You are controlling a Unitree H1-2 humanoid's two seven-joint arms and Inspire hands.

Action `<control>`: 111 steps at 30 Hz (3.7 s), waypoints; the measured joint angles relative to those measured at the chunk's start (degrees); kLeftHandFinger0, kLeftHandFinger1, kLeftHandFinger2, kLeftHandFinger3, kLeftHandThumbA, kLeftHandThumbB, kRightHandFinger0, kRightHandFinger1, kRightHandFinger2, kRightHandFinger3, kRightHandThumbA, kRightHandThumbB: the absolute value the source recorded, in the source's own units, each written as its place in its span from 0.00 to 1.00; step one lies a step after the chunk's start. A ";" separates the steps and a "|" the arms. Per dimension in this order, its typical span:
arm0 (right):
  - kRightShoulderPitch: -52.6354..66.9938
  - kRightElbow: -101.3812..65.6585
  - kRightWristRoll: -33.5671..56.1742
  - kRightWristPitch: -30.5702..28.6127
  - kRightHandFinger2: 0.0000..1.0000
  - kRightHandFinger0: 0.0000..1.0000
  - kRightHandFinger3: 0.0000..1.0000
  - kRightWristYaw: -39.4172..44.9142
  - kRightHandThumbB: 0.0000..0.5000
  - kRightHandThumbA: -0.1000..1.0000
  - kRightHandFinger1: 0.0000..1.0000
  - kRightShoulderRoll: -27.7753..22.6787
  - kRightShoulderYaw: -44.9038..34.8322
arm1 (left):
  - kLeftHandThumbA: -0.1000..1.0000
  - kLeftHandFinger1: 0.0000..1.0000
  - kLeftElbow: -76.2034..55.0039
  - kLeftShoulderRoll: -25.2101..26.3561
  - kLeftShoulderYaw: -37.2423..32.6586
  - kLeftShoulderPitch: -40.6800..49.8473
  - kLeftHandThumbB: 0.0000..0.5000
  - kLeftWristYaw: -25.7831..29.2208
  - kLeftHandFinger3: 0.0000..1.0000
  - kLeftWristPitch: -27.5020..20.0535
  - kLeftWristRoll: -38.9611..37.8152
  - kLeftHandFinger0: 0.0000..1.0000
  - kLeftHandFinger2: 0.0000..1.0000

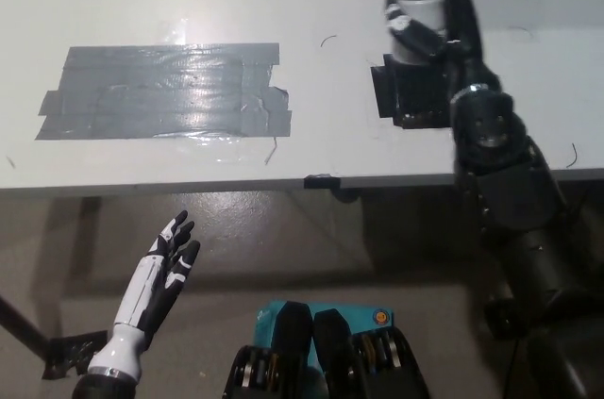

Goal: A white bottle is kept in the middle of the desk infront of the robot and the robot picks it up with its right hand and passes it to a person

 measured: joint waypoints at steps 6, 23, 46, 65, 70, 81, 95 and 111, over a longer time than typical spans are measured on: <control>-1.81 4.01 -0.89 1.30 0.89 0.03 0.88 0.93 0.33 0.00 0.51 1.54 2.62 | 0.90 1.00 0.03 0.00 0.00 -0.06 0.23 0.00 1.00 -0.04 0.02 1.00 1.00; -10.67 27.45 -2.72 1.30 0.83 0.00 0.80 1.19 0.33 0.00 0.50 2.97 4.75 | 0.88 1.00 0.01 0.02 -0.01 -0.27 0.21 -0.04 1.00 0.02 0.01 0.99 1.00; -12.35 28.00 -2.78 0.81 1.00 1.00 1.00 2.44 0.99 0.60 1.00 3.43 4.66 | 0.87 1.00 -0.04 0.06 -0.02 -0.51 0.20 -0.14 1.00 0.16 -0.01 1.00 1.00; -9.80 17.94 -3.16 -1.22 1.00 1.00 1.00 6.88 1.00 0.84 1.00 1.26 4.77 | 0.87 1.00 -0.19 0.11 0.00 -0.95 0.19 -1.03 1.00 0.37 0.03 1.00 1.00; -4.28 5.55 -2.96 -0.83 1.00 1.00 1.00 7.17 0.99 0.84 1.00 -0.76 3.91 | 0.91 1.00 0.00 0.11 0.03 -0.96 0.21 -1.05 1.00 0.45 0.03 1.00 1.00; 13.51 -18.15 -2.58 2.16 1.00 1.00 1.00 9.07 0.91 0.88 1.00 -3.88 3.60 | 0.89 1.00 0.96 0.10 0.02 -0.99 0.16 -1.04 1.00 0.52 0.04 1.00 1.00; 37.34 -46.15 -1.44 4.41 1.00 1.00 1.00 10.65 0.74 0.84 1.00 -6.81 3.58 | 0.87 1.00 2.62 0.09 0.03 -1.28 0.17 -1.04 1.00 0.52 0.03 1.00 1.00; 45.84 -39.58 2.31 -0.72 1.00 1.00 1.00 13.39 0.66 0.79 1.00 -7.09 3.18 | 0.89 1.00 2.60 -0.09 0.16 -2.16 0.17 -1.00 1.00 -0.06 -0.18 1.00 1.00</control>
